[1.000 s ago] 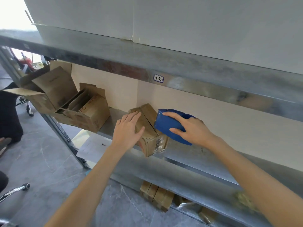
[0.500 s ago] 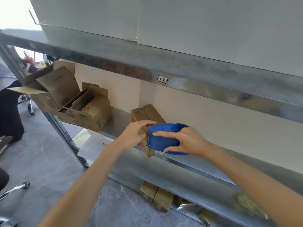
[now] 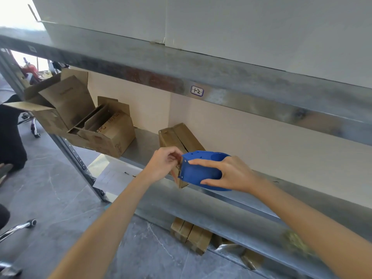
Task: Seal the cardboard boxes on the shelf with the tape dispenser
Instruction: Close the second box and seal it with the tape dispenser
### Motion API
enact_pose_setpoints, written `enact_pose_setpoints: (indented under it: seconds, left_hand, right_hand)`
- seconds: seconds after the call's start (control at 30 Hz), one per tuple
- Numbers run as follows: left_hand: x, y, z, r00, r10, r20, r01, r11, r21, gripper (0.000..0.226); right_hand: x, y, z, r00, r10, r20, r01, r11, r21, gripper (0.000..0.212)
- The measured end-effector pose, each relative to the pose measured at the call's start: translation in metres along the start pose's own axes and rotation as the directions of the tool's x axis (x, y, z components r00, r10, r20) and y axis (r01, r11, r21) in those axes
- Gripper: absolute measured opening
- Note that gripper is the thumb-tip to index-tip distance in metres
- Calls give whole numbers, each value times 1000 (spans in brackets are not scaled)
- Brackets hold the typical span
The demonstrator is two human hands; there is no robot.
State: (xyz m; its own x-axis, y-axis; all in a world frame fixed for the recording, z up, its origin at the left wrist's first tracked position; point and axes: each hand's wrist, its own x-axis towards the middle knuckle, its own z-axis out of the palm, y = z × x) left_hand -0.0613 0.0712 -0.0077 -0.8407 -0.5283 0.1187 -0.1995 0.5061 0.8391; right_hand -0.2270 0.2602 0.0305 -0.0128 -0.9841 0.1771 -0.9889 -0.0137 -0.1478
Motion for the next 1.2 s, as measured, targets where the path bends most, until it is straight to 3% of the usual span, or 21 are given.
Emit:
enact_pose_setpoints:
  seconds: [0.37, 0.6, 0.7, 0.8, 1.2]
  left_hand:
    - [-22, -11, -15, 994, -102, -44, 100, 994, -36, 13]
    - [-39, -31, -22, 978, -182, -100, 177, 983, -58, 20]
    - [-39, -28, -15, 982, -173, -76, 171, 985, -37, 13]
    - [-36, -23, -6, 980, -191, -63, 183, 977, -111, 18]
    - [-25, -35, 28, 982, -107, -157, 98, 993, -66, 32]
  right_hand:
    - [-17, 16, -12, 998, 34, 58, -33, 999, -17, 58]
    - [-42, 33, -15, 992, 107, 64, -104, 993, -52, 65]
    - [-46, 39, -16, 984, 165, 66, -161, 985, -67, 65]
    - [-45, 45, -20, 976, 209, 68, -201, 974, -101, 62]
    - [-50, 61, -14, 959, 245, 146, -230, 967, -112, 61]
